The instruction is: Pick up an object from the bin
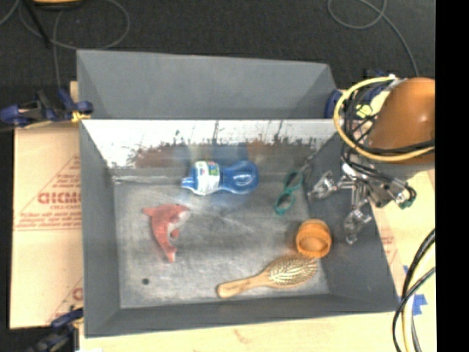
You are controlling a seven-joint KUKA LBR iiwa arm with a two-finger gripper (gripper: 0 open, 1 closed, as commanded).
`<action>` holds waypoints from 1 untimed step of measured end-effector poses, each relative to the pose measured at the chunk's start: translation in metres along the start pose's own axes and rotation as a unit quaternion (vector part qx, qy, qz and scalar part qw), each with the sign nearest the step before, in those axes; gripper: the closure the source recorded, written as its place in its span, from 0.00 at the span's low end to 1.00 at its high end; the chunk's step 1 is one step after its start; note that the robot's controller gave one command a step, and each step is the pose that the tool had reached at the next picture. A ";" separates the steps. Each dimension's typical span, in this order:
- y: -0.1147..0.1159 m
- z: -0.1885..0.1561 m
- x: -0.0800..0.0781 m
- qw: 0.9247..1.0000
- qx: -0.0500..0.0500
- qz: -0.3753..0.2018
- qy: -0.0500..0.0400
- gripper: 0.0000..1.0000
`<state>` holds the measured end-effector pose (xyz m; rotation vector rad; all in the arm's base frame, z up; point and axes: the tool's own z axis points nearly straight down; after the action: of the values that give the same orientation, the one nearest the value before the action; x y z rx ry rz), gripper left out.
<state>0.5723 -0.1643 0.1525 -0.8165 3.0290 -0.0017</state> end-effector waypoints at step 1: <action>0.009 0.035 0.007 0.998 0.004 -0.059 -0.002 0.00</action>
Offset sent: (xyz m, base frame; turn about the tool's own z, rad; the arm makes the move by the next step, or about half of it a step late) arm -0.0548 0.0336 -0.0807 -0.0635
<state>0.5615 -0.1601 0.1175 -0.9911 2.9710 -0.0128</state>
